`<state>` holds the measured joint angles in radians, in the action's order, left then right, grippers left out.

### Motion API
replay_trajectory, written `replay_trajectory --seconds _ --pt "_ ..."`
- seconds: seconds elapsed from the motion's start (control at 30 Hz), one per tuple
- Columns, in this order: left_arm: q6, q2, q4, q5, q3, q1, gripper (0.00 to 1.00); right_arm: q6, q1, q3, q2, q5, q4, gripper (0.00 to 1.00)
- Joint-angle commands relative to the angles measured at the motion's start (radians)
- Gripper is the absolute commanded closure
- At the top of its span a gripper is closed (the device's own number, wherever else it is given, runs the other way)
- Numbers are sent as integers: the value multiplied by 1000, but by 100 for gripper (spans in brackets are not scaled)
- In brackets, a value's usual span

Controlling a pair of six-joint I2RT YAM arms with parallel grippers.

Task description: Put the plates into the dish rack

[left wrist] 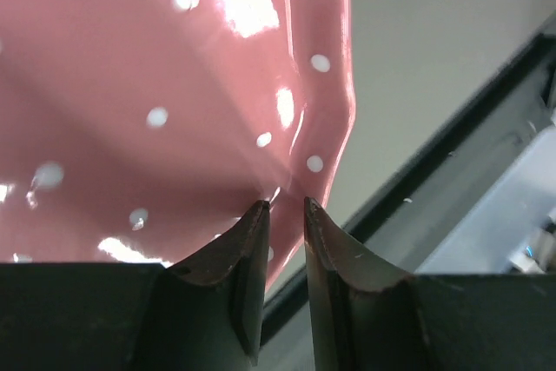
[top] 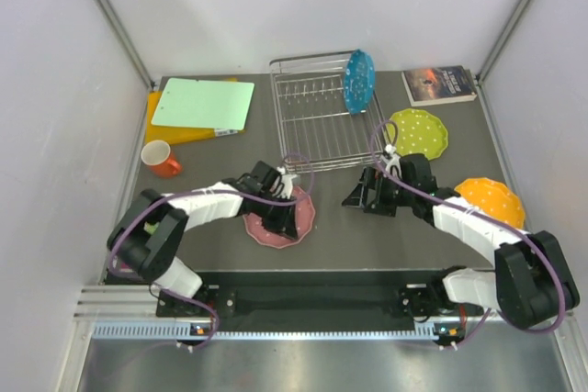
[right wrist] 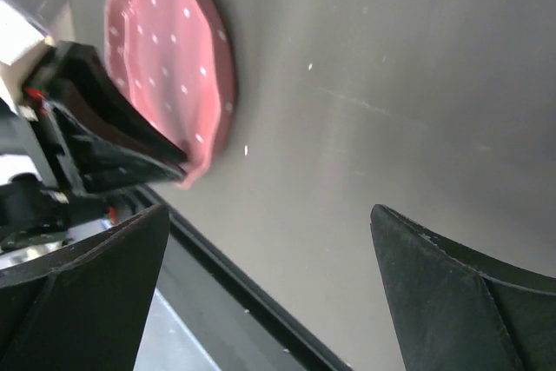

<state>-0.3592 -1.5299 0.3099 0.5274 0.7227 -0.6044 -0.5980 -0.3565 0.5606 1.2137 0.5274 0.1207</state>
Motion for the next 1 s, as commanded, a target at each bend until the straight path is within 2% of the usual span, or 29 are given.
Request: replay_trajectory --seconds 0.0,0.13,0.27,0.33,0.43,0.53,0.57,0.6,0.67,0.73,0.83,0.97 --pt "-44 -204 41 11 94 -112 71 -126 5 -74 -5 49 -139 0" --pt "-24 -352 61 10 256 -175 70 -134 5 -148 -65 22 -81 0" --pt "-46 -369 -18 3 297 -221 68 -111 5 -169 -121 -17 -30 0" --pt "-40 -357 0 22 311 -229 65 -117 7 -172 -137 -20 -30 0" --pt "12 -250 79 26 320 -227 59 -125 8 -176 -134 -29 -33 0" --pt "83 21 129 -55 304 -221 53 -147 8 -177 -114 -35 -46 0" --pt "86 80 130 -107 293 -210 49 -152 8 -174 -97 -40 -49 0" --pt "82 135 126 -244 278 -206 48 -157 8 -172 -88 -40 -56 0" --pt "59 262 113 -361 222 -167 45 -178 4 -168 -50 -38 -72 0" --pt "8 342 107 -487 167 -123 46 -206 -1 -168 -17 -32 -98 0" --pt "-98 389 136 -585 117 -23 46 -241 -10 -162 56 5 -168 0" --pt "-165 376 138 -538 55 124 40 -279 -35 -137 165 31 -251 0"
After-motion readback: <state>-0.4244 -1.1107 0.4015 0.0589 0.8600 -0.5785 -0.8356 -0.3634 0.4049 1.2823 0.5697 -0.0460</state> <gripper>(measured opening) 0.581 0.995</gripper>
